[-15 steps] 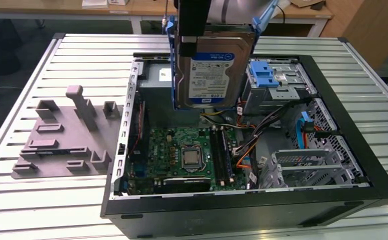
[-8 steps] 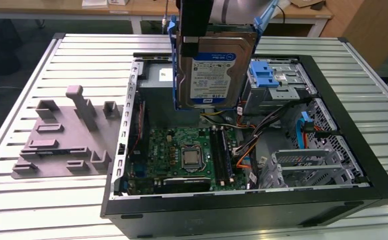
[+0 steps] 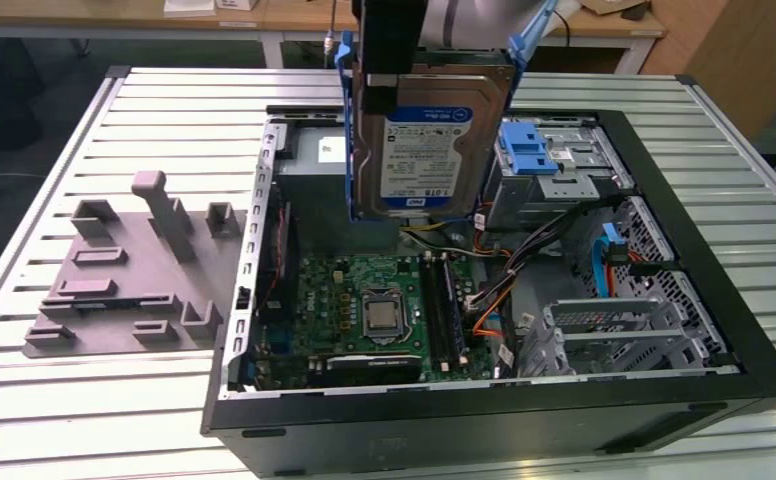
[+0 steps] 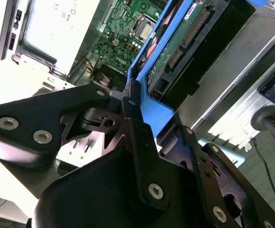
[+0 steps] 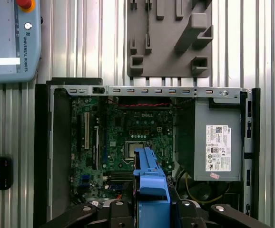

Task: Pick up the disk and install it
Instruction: 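Insert the disk into the insertion slot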

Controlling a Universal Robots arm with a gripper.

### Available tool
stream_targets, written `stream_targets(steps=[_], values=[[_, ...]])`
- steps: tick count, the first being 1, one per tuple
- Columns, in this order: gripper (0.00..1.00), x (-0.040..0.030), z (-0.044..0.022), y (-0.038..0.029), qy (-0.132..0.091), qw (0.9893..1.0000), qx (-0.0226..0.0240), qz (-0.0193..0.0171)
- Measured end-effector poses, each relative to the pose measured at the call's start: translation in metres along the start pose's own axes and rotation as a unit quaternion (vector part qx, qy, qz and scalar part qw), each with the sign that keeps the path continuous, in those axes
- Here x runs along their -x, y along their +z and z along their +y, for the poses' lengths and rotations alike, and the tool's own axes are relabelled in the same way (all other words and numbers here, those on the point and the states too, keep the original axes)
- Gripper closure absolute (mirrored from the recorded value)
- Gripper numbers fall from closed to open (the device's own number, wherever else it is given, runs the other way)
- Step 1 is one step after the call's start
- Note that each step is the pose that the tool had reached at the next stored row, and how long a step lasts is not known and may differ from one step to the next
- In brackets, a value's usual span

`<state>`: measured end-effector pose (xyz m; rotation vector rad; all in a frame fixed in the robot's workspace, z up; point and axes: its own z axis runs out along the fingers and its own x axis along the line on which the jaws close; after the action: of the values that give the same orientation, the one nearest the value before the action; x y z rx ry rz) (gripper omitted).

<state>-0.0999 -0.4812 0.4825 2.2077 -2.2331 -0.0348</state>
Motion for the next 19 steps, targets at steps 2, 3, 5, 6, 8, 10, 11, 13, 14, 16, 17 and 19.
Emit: stream_targets(steps=[2,3,5,6,8,10,11,13,14,16,17,19], values=[[0.64,-0.0017,0.0,0.0,0.0,1.0,0.0,0.0],[0.64,-0.0029,0.0,0.0,0.0,1.0,0.0,0.0],[0.64,-0.0058,0.0,0.0,0.0,1.0,0.0,0.0],[0.64,-0.0074,0.0,0.0,0.0,1.0,0.0,-0.0001],[0.64,-0.0105,-0.0001,-0.0001,0.0,1.0,0.0,0.0],[0.64,-0.013,-0.0001,-0.0001,0.0,1.0,0.0,0.0],[0.64,-0.0141,-0.0001,-0.0001,0.0,1.0,0.0,0.0],[0.64,-0.0145,-0.0001,-0.0001,0.0,1.0,0.0,-0.0001],[0.64,-0.0145,-0.0001,-0.0001,0.0,1.0,0.0,-0.0001],[0.64,-0.0145,-0.0001,-0.0001,0.0,1.0,0.0,0.0],[0.64,-0.0145,-0.0001,-0.0001,0.0,1.0,0.0,0.0],[0.64,-0.0147,-0.0001,-0.0001,0.0,1.0,0.0,0.0]])
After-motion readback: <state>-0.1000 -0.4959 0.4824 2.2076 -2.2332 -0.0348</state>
